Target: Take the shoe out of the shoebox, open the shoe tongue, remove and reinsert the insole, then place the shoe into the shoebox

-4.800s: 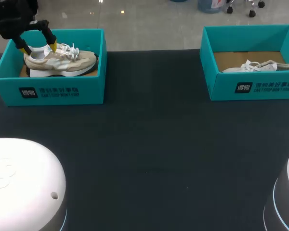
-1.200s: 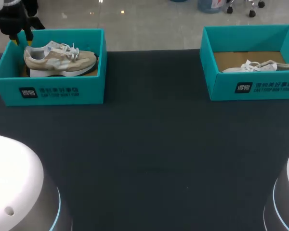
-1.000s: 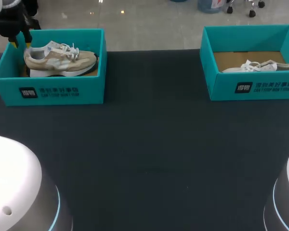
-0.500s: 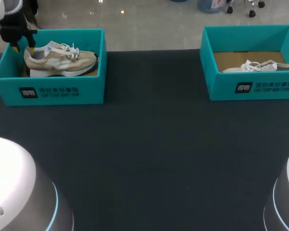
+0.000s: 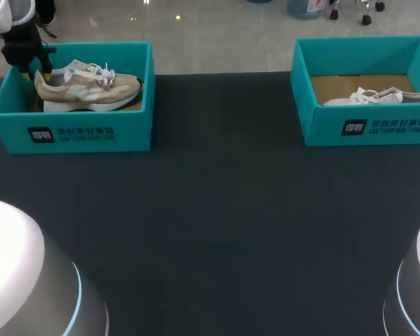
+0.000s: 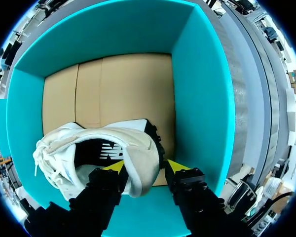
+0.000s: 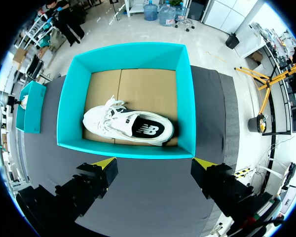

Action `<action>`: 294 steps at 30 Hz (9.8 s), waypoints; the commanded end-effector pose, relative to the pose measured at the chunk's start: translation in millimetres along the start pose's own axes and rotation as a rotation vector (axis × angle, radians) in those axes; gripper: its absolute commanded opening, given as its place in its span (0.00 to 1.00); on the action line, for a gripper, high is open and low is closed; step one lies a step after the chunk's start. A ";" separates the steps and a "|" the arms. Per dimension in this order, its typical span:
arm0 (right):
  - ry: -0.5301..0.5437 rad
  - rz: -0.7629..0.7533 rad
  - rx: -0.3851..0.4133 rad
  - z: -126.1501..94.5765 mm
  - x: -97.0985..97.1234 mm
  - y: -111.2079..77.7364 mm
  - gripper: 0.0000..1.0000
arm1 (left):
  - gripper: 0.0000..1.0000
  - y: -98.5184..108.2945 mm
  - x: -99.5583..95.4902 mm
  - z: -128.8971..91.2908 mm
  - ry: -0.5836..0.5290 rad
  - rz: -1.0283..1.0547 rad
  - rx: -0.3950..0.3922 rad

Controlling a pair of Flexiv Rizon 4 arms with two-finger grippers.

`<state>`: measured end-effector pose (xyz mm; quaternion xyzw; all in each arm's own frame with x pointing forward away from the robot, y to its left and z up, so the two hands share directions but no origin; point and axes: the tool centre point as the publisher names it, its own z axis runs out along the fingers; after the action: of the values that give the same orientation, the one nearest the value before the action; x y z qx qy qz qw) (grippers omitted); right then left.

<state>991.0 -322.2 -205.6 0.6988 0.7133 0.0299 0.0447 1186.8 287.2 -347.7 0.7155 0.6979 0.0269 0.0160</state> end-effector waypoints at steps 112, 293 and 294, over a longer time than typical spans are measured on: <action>0.000 0.000 0.002 -0.1 -0.1 1.0 1.00 | 0.00 -44.0 -13.6 -206.4 0.121 -0.093 0.032; 0.000 0.000 0.002 -0.1 -0.1 1.0 1.00 | 1.00 -430.1 -379.1 -18.2 0.121 -0.029 0.075; 0.000 0.000 0.002 -0.1 -0.1 1.0 1.00 | 1.00 -430.1 -378.4 -22.9 0.105 -0.046 0.072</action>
<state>991.2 -322.3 -205.6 0.6988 0.7133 0.0298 0.0445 751.0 -91.8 -372.0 0.6998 0.7103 0.0461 -0.0605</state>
